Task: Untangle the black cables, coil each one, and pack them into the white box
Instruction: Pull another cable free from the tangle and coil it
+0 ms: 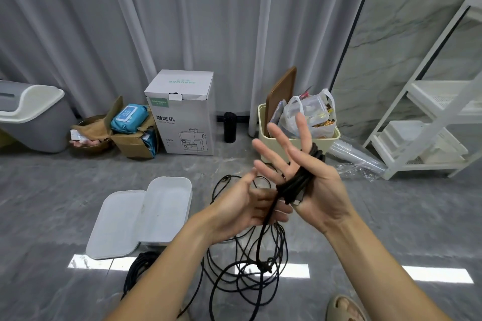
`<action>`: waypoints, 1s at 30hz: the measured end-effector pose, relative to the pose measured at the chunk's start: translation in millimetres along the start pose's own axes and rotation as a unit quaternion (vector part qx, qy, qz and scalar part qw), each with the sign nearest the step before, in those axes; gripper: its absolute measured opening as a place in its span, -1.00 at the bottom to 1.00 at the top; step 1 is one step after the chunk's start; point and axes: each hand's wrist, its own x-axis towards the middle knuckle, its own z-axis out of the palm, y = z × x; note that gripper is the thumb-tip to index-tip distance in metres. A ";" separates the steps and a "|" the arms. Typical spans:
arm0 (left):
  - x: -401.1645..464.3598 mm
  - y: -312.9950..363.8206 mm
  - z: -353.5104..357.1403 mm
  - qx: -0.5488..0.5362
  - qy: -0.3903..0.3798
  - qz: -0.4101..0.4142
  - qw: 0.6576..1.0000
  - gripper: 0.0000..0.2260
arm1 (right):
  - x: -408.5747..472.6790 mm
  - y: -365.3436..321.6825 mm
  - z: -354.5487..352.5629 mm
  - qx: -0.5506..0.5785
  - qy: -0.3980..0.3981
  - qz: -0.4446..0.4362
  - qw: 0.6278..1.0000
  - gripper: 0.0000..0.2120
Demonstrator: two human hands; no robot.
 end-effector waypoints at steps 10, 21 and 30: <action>-13.0 8.3 0.2 0.045 -0.051 -0.067 0.995 -0.19 | 6.9 -2.8 -15.6 -0.339 0.156 -0.106 0.922 -0.33; -24.0 26.9 6.1 0.289 0.109 0.015 0.951 -0.33 | -5.1 -2.7 -28.1 -0.603 0.100 0.221 0.760 -0.61; -25.0 31.2 9.8 0.377 0.190 0.157 0.893 -0.40 | -13.2 -6.5 -7.8 -0.455 -0.005 0.399 0.796 -0.46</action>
